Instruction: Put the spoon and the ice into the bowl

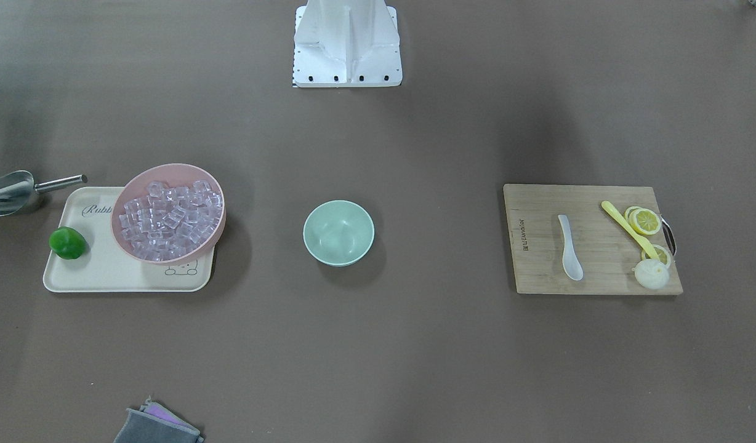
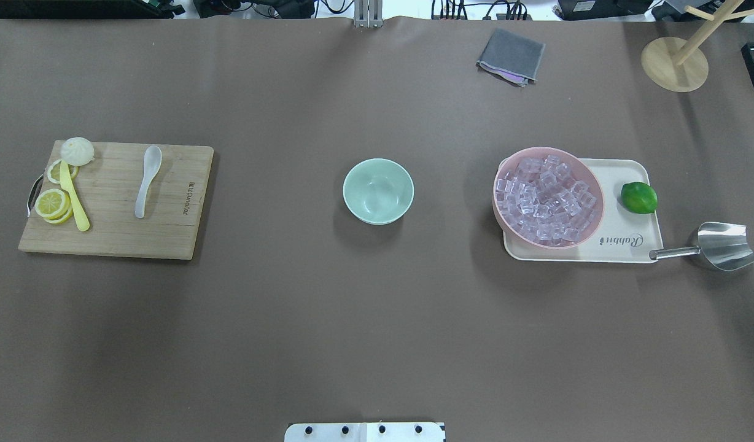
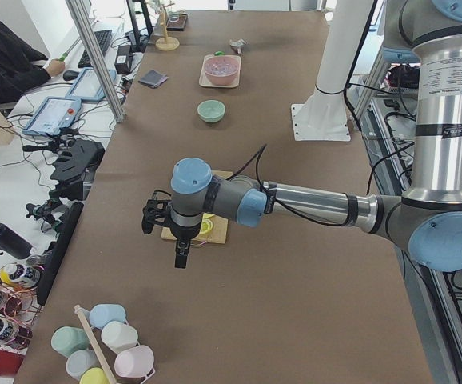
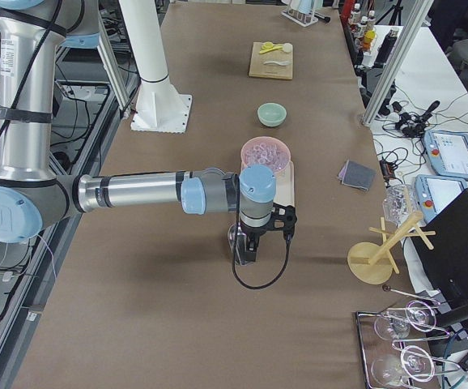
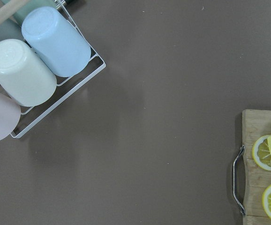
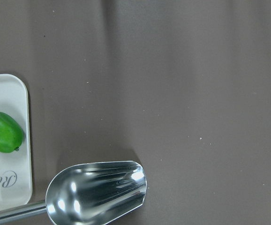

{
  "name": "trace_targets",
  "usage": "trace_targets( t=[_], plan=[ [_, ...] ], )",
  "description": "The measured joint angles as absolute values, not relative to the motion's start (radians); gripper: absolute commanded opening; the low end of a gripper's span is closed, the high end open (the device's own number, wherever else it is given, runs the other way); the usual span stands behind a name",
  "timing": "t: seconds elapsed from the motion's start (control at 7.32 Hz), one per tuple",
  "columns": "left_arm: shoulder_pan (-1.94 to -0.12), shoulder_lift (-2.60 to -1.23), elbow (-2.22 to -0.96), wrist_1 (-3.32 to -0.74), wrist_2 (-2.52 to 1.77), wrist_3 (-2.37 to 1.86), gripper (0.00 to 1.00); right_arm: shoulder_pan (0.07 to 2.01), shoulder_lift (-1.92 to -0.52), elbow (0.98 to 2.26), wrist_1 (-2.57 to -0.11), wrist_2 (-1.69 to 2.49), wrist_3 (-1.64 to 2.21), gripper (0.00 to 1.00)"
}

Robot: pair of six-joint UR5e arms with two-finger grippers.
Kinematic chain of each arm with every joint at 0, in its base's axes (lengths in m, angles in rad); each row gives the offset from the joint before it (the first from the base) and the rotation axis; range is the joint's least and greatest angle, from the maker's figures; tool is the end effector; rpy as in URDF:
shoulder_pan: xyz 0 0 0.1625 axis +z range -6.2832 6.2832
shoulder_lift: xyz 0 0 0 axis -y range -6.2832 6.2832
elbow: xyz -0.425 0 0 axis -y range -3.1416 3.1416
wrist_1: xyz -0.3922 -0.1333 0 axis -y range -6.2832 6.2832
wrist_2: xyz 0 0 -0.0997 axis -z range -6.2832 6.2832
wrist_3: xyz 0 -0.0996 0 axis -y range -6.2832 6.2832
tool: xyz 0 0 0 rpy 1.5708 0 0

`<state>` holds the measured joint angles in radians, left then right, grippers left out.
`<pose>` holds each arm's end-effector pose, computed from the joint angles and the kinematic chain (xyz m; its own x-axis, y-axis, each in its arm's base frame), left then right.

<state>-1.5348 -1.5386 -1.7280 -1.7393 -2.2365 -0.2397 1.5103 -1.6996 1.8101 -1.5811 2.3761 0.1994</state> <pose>-0.0540 -0.4958 0.5845 0.7654 -0.0262 -0.6430 0.1516 0.9784 0.1407 0.0347 -0.4442 0.5994 0.6856 0.0851 0.7230 -0.0772 0.9960 -0.0441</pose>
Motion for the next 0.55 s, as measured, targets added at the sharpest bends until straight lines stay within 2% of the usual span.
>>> trace_targets(
  t=[0.55],
  plan=[
    [-1.472, -1.565, -1.747, -1.844, -2.25, -0.25, 0.98, 1.5, -1.668, 1.811, -1.574, 2.395, 0.201, 1.0]
  ],
)
